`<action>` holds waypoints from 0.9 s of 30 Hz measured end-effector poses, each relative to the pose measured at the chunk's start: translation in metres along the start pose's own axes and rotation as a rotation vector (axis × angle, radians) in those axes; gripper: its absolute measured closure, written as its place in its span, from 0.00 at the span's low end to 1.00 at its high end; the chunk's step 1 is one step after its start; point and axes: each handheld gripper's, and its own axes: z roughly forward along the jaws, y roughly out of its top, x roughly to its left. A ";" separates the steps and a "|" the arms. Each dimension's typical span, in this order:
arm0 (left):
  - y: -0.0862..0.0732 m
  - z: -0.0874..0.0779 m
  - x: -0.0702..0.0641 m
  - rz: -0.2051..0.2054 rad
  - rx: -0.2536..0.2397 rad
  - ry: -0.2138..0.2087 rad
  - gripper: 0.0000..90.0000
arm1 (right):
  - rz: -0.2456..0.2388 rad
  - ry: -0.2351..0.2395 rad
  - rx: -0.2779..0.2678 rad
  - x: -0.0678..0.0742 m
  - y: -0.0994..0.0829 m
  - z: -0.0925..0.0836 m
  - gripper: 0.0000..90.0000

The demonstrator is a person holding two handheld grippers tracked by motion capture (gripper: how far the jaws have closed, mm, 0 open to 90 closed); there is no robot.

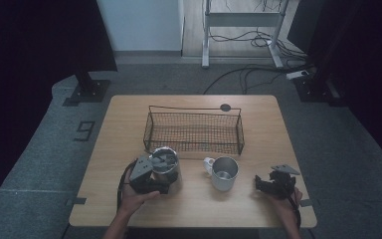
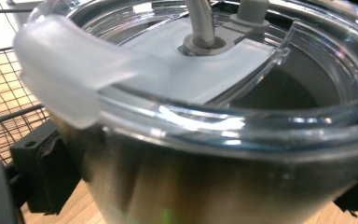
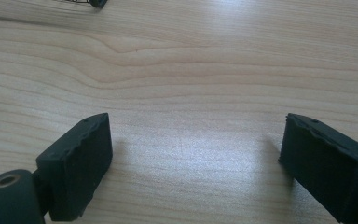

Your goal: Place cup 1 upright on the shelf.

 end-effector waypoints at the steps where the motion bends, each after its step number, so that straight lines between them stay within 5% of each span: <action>1: 0.000 -0.001 0.001 -0.002 -0.001 0.002 0.04 | 0.000 0.000 0.000 0.000 0.000 0.000 0.10; 27: 0.016 -0.009 0.010 -0.035 -0.008 0.020 0.04 | 0.006 -0.007 -0.005 -0.001 0.000 0.000 0.12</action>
